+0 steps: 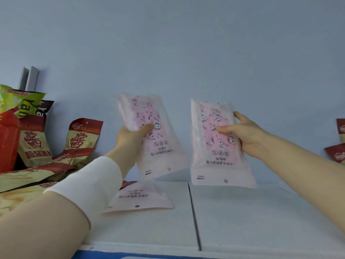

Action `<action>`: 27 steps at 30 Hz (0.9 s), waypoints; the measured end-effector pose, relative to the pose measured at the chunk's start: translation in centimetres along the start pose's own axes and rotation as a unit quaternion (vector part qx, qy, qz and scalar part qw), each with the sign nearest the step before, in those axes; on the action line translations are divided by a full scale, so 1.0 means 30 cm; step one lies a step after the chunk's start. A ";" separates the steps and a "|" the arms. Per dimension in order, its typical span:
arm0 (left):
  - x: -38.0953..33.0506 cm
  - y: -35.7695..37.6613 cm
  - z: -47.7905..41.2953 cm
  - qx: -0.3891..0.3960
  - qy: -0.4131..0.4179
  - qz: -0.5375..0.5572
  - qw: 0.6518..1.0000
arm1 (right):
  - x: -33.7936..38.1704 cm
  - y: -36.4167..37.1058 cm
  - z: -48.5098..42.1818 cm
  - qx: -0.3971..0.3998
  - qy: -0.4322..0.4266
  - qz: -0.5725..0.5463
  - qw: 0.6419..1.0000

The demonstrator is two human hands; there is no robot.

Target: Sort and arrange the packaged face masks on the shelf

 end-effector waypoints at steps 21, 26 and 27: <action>-0.066 0.082 0.070 0.288 -0.005 -0.045 0.956 | -0.008 0.256 0.022 0.133 -0.145 0.096 0.976; -0.077 -0.065 -0.033 0.156 -0.065 -0.005 0.986 | 0.035 0.339 -0.028 0.083 -0.051 0.019 0.995; -0.075 -0.101 -0.059 0.118 -0.070 0.024 0.990 | 0.020 0.329 -0.023 0.047 -0.033 0.039 0.998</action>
Point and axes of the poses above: each hand's wrist, its own z-axis away from the middle knuckle, its own y-axis out of the palm, x = y × z, the point moved 3 cm from there along -z, towards the middle knuckle, and after that the axes turned 1 degree about y, right-handed, at the moved point
